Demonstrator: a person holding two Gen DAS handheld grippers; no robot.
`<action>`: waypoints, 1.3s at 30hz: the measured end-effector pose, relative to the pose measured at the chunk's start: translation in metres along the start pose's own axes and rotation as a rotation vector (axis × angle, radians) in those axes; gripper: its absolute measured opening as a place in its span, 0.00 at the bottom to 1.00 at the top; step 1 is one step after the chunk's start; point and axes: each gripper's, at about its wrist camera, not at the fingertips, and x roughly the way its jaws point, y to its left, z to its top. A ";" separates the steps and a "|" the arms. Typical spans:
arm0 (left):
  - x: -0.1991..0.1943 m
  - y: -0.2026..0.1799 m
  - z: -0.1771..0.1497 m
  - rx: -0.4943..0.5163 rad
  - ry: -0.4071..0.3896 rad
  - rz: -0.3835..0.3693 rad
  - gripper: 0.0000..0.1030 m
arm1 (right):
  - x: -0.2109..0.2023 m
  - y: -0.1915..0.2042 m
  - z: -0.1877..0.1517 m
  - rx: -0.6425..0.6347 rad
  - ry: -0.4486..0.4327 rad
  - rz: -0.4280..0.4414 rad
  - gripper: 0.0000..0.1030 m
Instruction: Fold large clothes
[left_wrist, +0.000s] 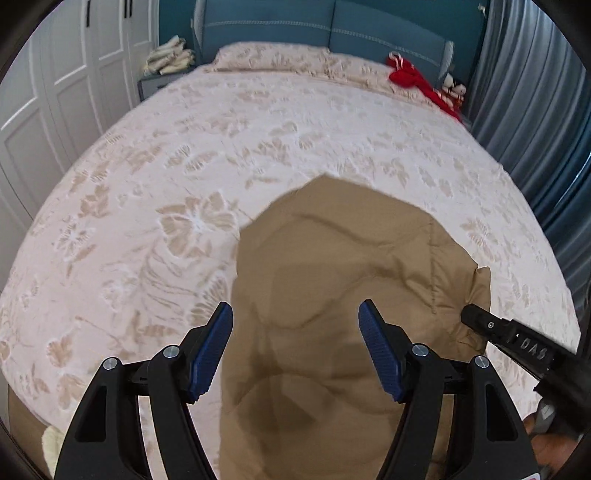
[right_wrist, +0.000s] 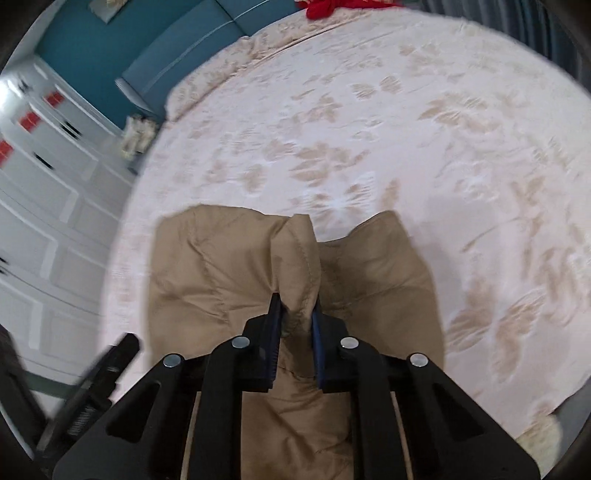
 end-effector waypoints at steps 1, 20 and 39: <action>0.008 -0.002 -0.001 0.001 0.011 0.005 0.66 | 0.007 -0.004 -0.003 -0.010 -0.005 -0.036 0.14; 0.083 -0.028 -0.031 0.037 -0.030 0.062 0.95 | 0.074 -0.039 -0.028 -0.112 -0.071 -0.122 0.27; 0.105 -0.043 -0.047 0.090 -0.110 0.137 0.95 | 0.088 -0.048 -0.036 -0.098 -0.113 -0.085 0.27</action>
